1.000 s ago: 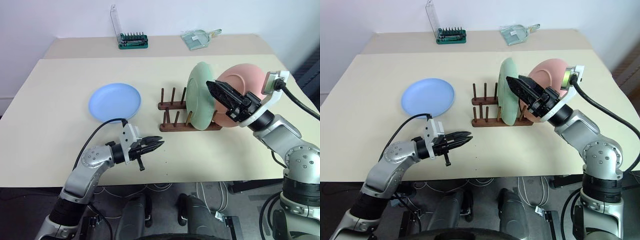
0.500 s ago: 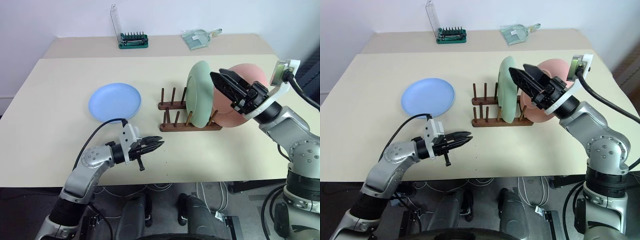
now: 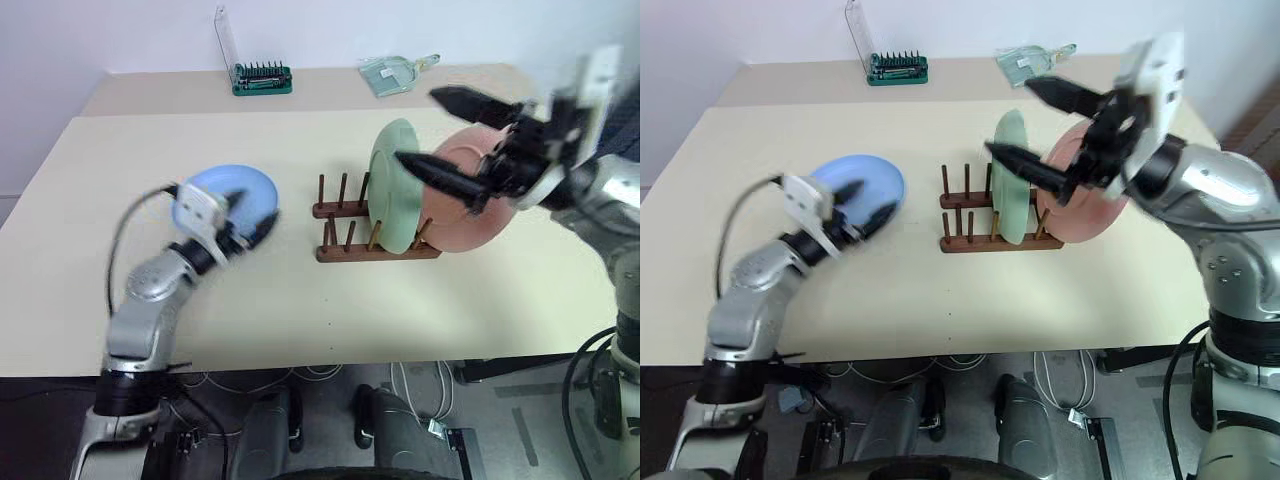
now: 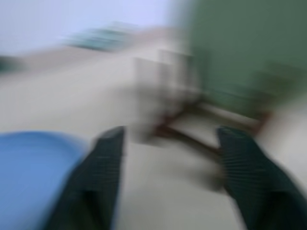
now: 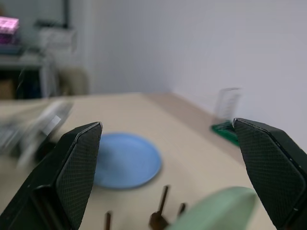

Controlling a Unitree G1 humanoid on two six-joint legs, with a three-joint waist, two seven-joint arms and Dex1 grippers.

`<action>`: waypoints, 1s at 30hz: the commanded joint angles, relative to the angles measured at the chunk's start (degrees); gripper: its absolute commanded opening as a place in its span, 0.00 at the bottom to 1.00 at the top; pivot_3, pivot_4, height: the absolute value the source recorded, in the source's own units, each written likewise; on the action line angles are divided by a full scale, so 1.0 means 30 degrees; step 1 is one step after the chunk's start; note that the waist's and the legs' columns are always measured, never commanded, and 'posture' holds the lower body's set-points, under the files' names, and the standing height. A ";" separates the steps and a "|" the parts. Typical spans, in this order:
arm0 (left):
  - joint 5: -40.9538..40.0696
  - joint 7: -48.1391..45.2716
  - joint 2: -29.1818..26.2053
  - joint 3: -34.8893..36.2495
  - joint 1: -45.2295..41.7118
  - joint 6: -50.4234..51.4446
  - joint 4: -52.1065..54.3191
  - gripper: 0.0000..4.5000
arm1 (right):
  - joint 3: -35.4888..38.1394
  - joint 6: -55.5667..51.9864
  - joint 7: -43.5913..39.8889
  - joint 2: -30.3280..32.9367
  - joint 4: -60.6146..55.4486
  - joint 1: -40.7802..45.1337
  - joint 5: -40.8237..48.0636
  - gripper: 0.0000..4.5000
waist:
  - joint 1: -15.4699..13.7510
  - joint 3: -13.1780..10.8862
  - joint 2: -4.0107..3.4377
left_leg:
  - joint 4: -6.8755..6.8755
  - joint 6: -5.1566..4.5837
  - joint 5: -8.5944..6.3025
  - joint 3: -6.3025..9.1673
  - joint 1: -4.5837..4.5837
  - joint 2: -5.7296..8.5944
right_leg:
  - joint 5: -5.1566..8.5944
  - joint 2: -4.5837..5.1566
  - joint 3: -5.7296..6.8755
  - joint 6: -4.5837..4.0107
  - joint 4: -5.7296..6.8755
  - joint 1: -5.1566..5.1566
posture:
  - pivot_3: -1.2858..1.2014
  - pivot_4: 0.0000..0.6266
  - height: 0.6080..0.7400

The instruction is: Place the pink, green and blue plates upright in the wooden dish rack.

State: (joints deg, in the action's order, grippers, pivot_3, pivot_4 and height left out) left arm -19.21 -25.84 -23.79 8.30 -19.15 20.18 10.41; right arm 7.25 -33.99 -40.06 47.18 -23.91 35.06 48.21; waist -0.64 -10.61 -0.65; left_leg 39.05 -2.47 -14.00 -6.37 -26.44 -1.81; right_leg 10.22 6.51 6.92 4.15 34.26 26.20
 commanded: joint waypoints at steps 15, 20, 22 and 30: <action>0.2130 0.7158 -0.1079 0.2301 -0.5185 1.2124 -0.4966 0.99 | -0.2080 0.1381 -0.2583 -0.1257 -0.1702 -0.0088 -0.2891 1.00 | -0.0046 -0.0018 0.0105 | 0.0023 0.0021 0.0021 -0.0010 0.0008 0.0018 | -0.0108 0.0000 0.0002 0.0053 0.0013 -0.0035 | 0.52 0.24 1.00; 0.1892 0.7640 -0.0192 0.3226 -0.5214 1.2089 -0.6187 0.88 | -0.1717 0.1218 -0.2343 -0.1246 -0.2116 -0.0700 -0.3074 1.00 | -0.0047 -0.0008 0.0114 | 0.0024 0.0028 0.0024 -0.0007 0.0016 0.0018 | -0.0110 0.0001 0.0001 0.0050 0.0019 -0.0040 | 0.52 0.24 1.00; 0.1592 0.7867 0.0262 0.3979 -0.5207 1.1729 -0.6135 0.70 | -0.1649 0.1206 -0.2259 -0.1218 -0.2185 -0.0825 -0.3145 1.00 | -0.0035 0.0000 0.0125 | 0.0024 0.0031 0.0025 -0.0008 0.0025 0.0017 | -0.0112 0.0003 -0.0001 0.0046 0.0021 -0.0046 | 0.52 0.24 1.00; 0.1346 0.8709 0.1130 0.4880 -0.5246 1.0742 -0.4954 0.02 | -0.2372 0.1508 -0.1843 -0.1068 -0.1570 -0.0710 -0.5050 1.00 | -0.0014 0.0010 0.0134 | 0.0025 0.0047 0.0034 -0.0010 0.0040 0.0011 | -0.0118 0.0003 -0.0002 0.0039 0.0044 -0.0048 | 0.52 0.24 1.00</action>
State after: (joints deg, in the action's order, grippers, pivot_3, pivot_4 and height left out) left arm -14.75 -1.26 -20.96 21.49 -34.60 53.25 -6.04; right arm 0.26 -30.66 -46.11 43.63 -28.40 31.97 35.05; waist -0.68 -10.58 -0.24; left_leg 39.13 -2.32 -13.90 -6.41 -26.32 -1.77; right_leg 9.86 6.52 6.91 4.27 34.39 26.05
